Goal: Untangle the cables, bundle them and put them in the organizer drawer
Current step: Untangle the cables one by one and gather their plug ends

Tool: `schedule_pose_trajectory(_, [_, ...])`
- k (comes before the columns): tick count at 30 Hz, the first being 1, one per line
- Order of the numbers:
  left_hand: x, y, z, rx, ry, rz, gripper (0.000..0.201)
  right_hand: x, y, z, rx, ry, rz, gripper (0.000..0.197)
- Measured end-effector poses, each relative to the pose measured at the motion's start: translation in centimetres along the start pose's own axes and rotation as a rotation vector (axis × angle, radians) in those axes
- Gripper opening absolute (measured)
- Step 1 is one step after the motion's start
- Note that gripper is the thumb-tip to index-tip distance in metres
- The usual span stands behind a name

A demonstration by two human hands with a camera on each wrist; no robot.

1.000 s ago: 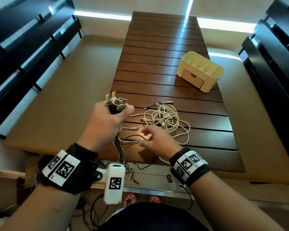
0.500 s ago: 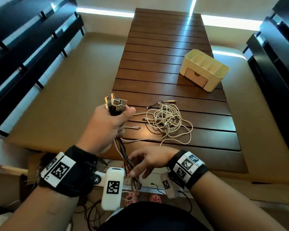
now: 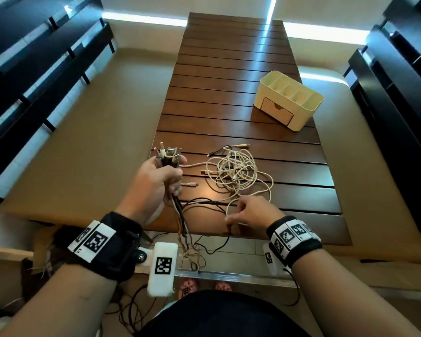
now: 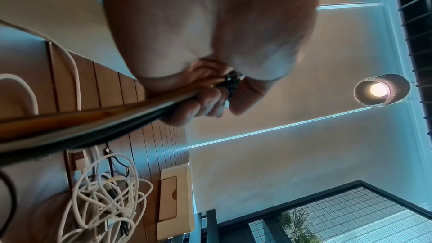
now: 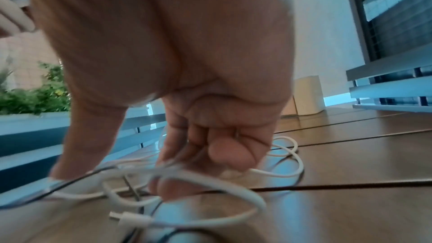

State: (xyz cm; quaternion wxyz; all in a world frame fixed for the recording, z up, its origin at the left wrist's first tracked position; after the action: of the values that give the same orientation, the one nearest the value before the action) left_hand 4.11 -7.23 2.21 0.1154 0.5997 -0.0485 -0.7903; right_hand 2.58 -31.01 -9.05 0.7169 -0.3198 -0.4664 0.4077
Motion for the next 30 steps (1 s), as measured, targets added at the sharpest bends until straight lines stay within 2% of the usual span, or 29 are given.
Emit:
schedule_pose_trajectory(4, [-0.2,0.3,0.7,0.007,0.024,-0.057,0.015,-1.4,1.8,0.2,0.019,-0.025,0.128,0.036])
schedule_pose_trajectory(9, [-0.3,0.3,1.1,0.02,0.022,-0.081,0.016,-2.2,-0.2,-0.3,-0.202,-0.019,0.146,0.014])
schedule_pose_trajectory(10, [-0.3,0.3,1.2,0.024,0.019,-0.078,0.016,-2.3,-0.7,-0.4,-0.207,-0.014,0.187,0.014])
schedule_pose_trajectory(12, [-0.2,0.3,1.4,0.032,0.006,-0.075,0.015,-2.0,-1.4,-0.6,-0.2,-0.061,0.247,0.028])
schedule_pose_trajectory(14, [-0.3,0.3,1.5,0.043,-0.005,-0.057,0.014,-0.4,-1.7,-0.5,-0.246,-0.163,0.152,0.035])
schedule_pose_trajectory(17, [-0.5,0.5,1.6,0.055,-0.011,-0.013,0.017,3.2,-0.8,0.0,-0.258,-0.315,-0.08,0.025])
schedule_pose_trajectory(20, [-0.8,0.7,1.9,0.069,-0.006,-0.005,0.024,6.5,0.7,-0.5,-0.262,-0.385,-0.116,0.03])
schedule_pose_trajectory(24, [-1.1,0.6,2.6,0.081,-0.003,0.036,0.022,8.7,3.0,-1.7,-0.173,-0.425,-0.076,0.045])
schedule_pose_trajectory(27, [-1.5,-0.2,3.0,0.069,0.007,0.041,0.02,8.4,4.1,-2.0,-0.086,-0.417,0.011,0.028])
schedule_pose_trajectory(28, [-1.6,-0.6,3.0,0.059,0.012,0.04,0.02,8.3,4.5,-1.7,-0.012,-0.422,0.029,0.022])
schedule_pose_trajectory(30, [-1.8,-1.3,3.0,0.035,0.016,0.046,0.023,8.2,5.7,-0.4,0.233,-0.44,0.081,0.017])
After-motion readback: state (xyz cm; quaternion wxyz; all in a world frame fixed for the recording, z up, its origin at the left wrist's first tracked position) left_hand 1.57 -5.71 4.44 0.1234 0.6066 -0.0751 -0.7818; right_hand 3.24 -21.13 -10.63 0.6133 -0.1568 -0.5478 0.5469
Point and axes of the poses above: each hand's wrist, its own z-axis away from the middle knuckle, its own y-axis out of the palm, x = y × z, the point moved 5 cm from there along -z, towards the middle knuckle, and after that the axes turned 14 degrees about -x, right-handed, at the moved point
